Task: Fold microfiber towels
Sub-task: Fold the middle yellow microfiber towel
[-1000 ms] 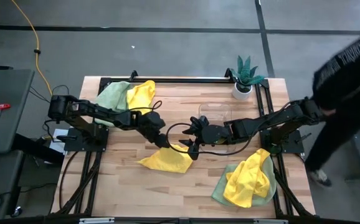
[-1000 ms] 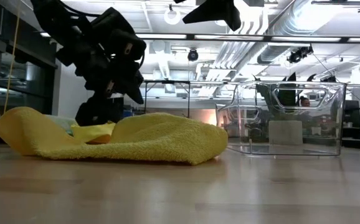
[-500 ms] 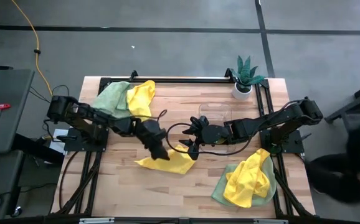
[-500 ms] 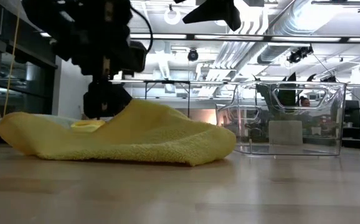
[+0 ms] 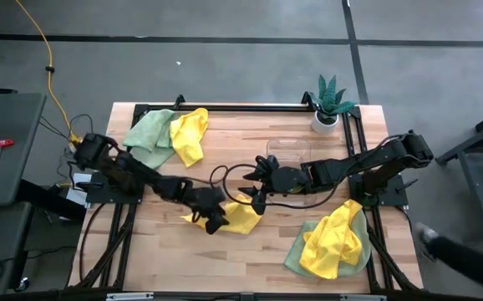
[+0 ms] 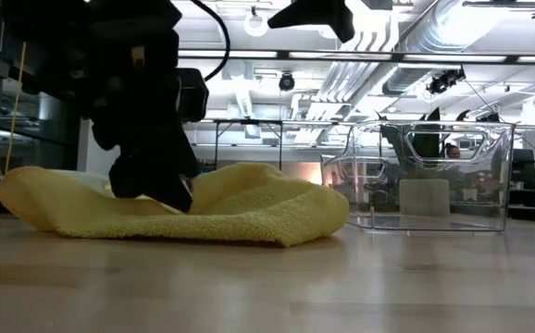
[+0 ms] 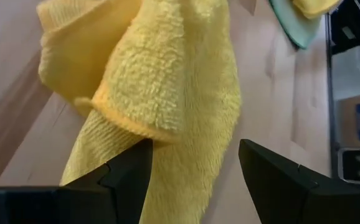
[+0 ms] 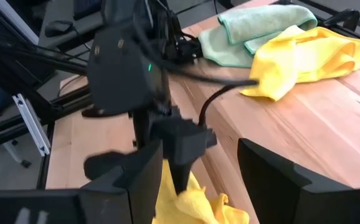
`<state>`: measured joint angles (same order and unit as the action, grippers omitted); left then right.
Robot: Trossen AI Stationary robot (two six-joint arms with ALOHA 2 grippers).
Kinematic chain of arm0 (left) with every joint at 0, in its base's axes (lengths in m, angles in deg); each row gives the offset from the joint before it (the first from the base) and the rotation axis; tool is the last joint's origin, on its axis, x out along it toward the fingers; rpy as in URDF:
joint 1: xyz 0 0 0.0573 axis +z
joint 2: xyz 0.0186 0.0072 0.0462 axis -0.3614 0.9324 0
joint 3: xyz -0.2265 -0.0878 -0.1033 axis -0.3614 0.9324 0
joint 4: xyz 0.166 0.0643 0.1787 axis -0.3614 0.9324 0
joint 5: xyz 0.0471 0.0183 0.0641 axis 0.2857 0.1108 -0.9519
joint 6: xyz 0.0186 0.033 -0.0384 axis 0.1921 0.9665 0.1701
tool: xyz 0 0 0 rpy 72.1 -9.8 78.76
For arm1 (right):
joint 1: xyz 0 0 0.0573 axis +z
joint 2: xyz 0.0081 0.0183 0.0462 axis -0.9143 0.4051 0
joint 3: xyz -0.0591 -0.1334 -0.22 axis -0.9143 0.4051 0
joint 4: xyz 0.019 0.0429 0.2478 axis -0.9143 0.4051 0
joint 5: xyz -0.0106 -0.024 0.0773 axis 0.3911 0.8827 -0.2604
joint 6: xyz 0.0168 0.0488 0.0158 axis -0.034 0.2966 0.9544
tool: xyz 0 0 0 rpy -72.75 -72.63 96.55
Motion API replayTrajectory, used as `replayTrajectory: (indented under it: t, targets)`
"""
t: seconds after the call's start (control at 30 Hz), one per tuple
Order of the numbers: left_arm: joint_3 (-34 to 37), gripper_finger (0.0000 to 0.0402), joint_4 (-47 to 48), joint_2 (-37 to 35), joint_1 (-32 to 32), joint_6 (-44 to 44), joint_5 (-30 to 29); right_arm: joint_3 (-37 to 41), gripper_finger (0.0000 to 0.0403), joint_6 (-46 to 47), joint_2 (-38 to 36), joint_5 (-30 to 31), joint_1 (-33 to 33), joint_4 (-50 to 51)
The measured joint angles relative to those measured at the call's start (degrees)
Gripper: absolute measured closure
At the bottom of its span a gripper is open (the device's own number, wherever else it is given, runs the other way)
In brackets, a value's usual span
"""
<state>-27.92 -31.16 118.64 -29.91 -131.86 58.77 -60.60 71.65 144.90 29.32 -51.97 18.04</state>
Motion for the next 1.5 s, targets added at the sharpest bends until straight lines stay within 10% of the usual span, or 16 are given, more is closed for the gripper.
replayTrajectory:
  t: [0.5,0.73,1.17,1.5]
  targets:
    - [0.0,0.0174,-4.4,1.6,-11.4,25.0,-16.2,0.0,0.0204,-2.7,0.0,-3.0,0.0,-0.3]
    - [0.1,0.0174,-2.5,-0.7,-11.6,21.4,-15.3,0.0,0.0204,-6.7,0.0,-4.1,-0.5,-0.2]
    - [0.1,0.0174,24.8,-26.9,-11.8,16.3,-16.0,0.0,0.0204,-8.1,1.4,-18.0,-8.2,-0.3]
    - [9.0,0.0174,16.9,-46.2,-11.7,2.4,-21.2,-10.5,0.0204,-19.4,15.8,-33.6,-12.0,3.2]
